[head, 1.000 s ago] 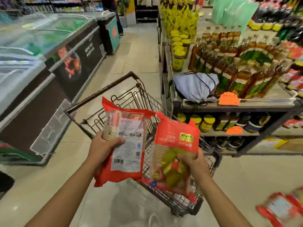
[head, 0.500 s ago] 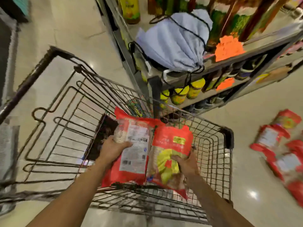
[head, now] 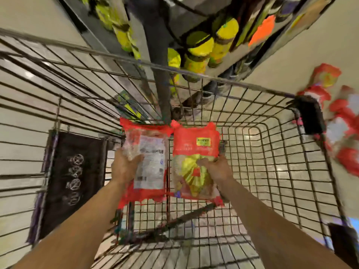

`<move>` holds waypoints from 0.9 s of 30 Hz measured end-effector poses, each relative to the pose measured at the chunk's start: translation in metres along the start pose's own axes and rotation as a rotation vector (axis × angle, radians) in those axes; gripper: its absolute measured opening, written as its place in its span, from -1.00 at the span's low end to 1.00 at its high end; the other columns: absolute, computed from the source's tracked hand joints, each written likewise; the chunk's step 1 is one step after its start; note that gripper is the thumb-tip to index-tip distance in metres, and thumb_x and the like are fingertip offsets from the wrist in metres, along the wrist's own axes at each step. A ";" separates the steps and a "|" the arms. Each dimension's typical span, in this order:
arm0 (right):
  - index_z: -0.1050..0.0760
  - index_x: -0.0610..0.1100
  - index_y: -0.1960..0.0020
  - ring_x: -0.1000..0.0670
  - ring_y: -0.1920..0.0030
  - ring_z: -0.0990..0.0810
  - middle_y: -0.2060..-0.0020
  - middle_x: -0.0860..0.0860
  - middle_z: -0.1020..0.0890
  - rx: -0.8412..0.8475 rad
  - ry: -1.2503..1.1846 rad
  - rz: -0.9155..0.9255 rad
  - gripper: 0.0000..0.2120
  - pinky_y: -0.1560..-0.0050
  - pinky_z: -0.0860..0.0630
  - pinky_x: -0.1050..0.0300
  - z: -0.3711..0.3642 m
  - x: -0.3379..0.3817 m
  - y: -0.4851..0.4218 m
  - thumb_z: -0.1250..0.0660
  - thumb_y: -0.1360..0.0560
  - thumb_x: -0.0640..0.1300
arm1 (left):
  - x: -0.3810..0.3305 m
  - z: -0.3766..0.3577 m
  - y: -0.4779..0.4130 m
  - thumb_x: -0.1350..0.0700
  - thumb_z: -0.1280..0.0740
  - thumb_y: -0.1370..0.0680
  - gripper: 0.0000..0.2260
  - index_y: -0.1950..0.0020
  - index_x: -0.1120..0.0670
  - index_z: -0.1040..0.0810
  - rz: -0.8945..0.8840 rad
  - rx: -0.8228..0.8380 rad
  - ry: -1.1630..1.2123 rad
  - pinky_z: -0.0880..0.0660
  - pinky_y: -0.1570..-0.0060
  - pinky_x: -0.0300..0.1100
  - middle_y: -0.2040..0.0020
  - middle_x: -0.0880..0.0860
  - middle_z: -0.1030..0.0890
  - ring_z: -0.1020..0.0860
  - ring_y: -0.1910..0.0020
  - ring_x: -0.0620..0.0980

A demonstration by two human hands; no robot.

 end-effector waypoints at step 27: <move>-0.11 -0.04 -0.60 -0.18 -0.51 -0.29 -0.54 -0.15 -0.29 -0.655 0.710 0.478 -0.22 -0.42 -0.26 -0.15 0.400 0.135 0.444 -0.15 -0.53 0.36 | -0.460 -0.012 0.543 -0.35 -0.22 -0.51 -0.25 -0.55 0.10 -0.34 -1.512 -0.061 -1.088 -0.41 -0.35 0.07 -0.47 0.15 -0.47 -0.44 -0.42 0.19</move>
Point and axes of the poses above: each hand's wrist, its own y-axis away from the middle knuckle, its own z-axis out of the back of the hand, x = y × z, the point moved 9 cm from there along -y, towards the middle knuckle
